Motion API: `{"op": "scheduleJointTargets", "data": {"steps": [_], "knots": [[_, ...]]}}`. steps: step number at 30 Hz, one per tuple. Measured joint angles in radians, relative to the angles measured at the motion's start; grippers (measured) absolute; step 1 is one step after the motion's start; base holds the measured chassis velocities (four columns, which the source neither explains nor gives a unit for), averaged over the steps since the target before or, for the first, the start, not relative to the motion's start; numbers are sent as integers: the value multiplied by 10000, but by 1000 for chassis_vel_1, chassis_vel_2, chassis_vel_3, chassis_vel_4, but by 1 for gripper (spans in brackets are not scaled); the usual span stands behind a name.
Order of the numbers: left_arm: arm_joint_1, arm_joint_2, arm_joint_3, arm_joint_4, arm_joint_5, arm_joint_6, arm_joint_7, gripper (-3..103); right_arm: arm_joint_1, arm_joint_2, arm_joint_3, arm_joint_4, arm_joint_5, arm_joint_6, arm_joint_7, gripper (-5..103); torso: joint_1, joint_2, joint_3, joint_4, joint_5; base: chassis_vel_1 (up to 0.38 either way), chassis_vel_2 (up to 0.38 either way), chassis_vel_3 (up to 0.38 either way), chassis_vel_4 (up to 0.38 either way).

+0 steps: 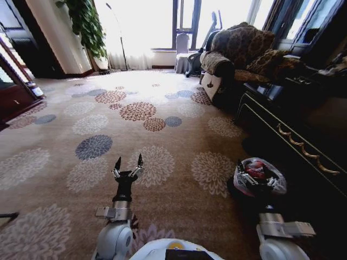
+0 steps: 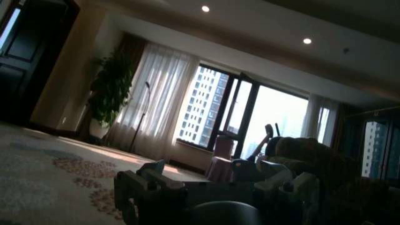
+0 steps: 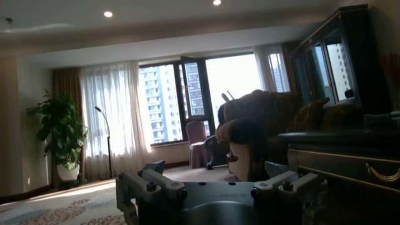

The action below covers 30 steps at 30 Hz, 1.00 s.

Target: Pick up the trash from the ground and place it into the trash bin.

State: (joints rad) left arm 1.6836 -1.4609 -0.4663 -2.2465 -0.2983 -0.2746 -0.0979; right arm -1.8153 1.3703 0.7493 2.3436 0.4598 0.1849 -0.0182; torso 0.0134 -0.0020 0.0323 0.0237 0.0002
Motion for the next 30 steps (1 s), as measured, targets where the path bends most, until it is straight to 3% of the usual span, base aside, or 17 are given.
{"op": "scheduleJointTargets", "data": {"steps": [13,22,29,30], "knots": [[0,-7,-19,115,46,82,-65,100,247,-221,-379,12,-50,-773,0,100,0,0,-1,5,-2,-6,-1,9,-3],[-38,-38,-5,154,46,111,-67,100,209,-227,-421,-43,-32,-776,0,100,0,-1,-1,4,-2,-30,-4,25,13],[-52,-25,-12,205,40,111,-64,100,200,-174,-508,-123,-80,-544,0,100,-2,-2,-2,7,-9,-143,-67,209,95],[-64,-25,-11,209,34,107,-62,100,173,-143,-523,-147,-138,-427,0,100,-1,-2,-1,7,7,-190,-107,222,115]]}}
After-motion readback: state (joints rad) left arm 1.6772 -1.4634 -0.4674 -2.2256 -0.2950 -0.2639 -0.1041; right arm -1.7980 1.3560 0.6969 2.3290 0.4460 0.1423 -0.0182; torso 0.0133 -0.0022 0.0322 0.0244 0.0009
